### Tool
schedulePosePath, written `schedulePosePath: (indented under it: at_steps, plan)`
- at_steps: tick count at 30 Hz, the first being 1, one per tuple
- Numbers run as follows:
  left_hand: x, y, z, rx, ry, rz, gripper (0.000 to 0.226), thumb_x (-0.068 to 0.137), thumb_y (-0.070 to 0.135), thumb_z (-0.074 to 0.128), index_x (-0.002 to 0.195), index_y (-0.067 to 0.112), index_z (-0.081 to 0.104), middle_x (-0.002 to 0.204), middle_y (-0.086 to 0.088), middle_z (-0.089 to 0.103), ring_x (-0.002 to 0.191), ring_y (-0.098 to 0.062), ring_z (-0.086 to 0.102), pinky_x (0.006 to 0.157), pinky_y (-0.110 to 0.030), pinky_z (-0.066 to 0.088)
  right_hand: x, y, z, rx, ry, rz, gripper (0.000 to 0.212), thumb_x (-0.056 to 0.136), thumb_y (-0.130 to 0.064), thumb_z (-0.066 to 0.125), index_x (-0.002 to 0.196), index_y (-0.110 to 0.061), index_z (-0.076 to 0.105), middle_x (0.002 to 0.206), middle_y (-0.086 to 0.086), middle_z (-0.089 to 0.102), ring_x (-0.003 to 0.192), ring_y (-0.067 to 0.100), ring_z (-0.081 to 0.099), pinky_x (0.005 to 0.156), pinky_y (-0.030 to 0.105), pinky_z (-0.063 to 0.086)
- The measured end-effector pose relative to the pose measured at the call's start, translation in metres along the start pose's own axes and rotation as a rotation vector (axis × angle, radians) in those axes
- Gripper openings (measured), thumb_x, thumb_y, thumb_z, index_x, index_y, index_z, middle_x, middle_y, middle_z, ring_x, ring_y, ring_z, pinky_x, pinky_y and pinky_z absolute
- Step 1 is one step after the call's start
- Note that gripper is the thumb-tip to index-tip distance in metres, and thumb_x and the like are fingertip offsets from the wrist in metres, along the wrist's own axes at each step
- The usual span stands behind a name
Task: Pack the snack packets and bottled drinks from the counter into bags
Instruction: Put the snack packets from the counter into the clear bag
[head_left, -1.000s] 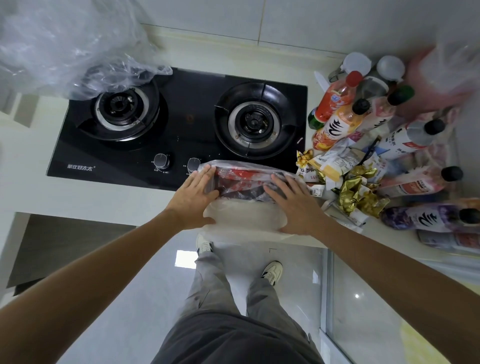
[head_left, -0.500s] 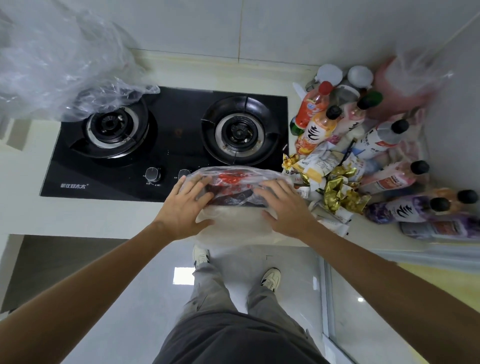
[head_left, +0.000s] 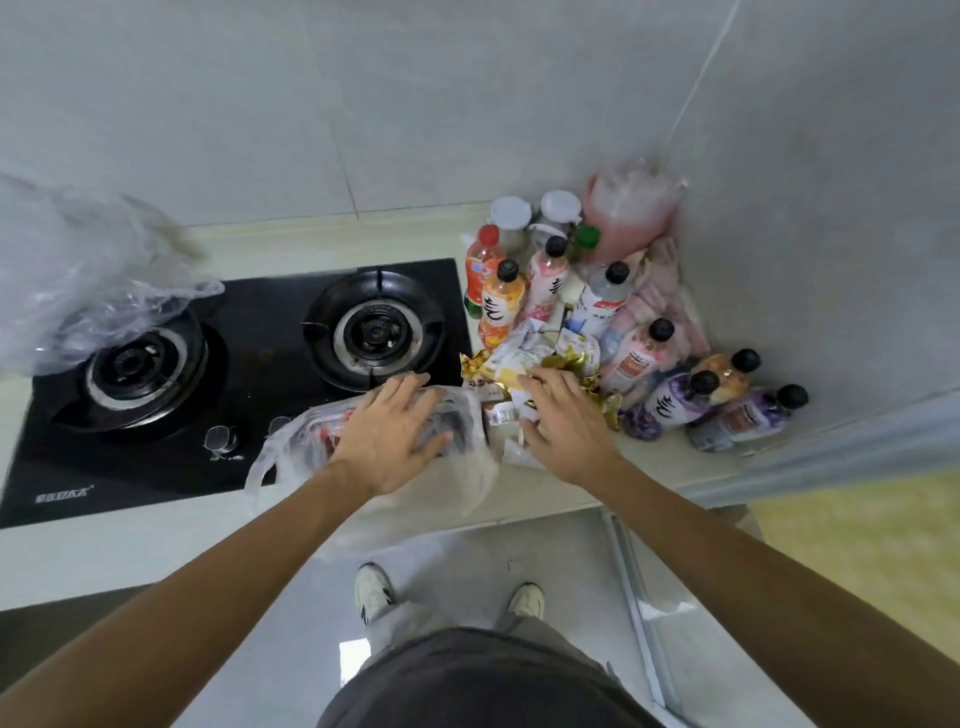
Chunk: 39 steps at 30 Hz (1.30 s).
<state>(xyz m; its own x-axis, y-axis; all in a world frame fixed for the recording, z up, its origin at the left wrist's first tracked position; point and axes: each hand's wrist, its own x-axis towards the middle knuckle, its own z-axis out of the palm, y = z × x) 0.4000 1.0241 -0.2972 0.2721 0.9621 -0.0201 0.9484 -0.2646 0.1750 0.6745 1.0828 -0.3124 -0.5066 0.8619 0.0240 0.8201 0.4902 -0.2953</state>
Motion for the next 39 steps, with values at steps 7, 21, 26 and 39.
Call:
schedulePosePath:
  at_steps: [7,21,26,39]
  plan:
    - [0.047,0.06,0.01,-0.041,-0.103,-0.061,0.056,0.099,0.057,0.039,0.142,0.022,0.045,0.142,-0.004,0.047,0.133,-0.027,0.042,0.102,-0.044,0.044,-0.01,0.047,-0.013,0.025,-0.086,0.143,0.062,0.094,-0.026,0.063,0.151,-0.017,0.04,0.147,0.005,0.041,0.137,0.029,0.036,0.102,0.048,0.048]
    - [0.11,0.067,0.042,-0.15,-0.133,0.009,0.048,0.097,0.043,0.056,0.139,0.023,0.046,0.143,-0.006,0.044,0.131,-0.029,0.043,0.097,-0.044,0.048,0.001,0.065,0.019,0.009,-0.25,0.323,0.071,0.088,-0.022,0.071,0.149,-0.015,0.034,0.148,0.011,0.041,0.138,0.035,0.038,0.107,0.047,0.047]
    - [0.12,0.065,0.054,-0.04,-0.152,0.2,0.039,0.096,0.035,0.057,0.131,0.019,0.055,0.128,-0.011,0.049,0.116,-0.032,0.052,0.088,-0.048,0.053,0.0,0.068,0.028,-0.011,-0.221,0.349,0.072,0.079,-0.023,0.081,0.142,-0.011,0.048,0.134,0.012,0.055,0.125,0.035,0.047,0.1,0.048,0.051]
    - [0.096,0.096,0.087,-0.038,-0.288,0.313,0.035,0.097,0.042,0.054,0.122,0.019,0.064,0.123,-0.003,0.059,0.116,-0.024,0.053,0.093,-0.04,0.048,-0.004,0.084,0.058,0.055,-0.17,0.327,0.082,0.072,-0.056,0.084,0.132,-0.011,0.051,0.123,0.013,0.067,0.114,0.037,0.062,0.084,0.044,0.059]
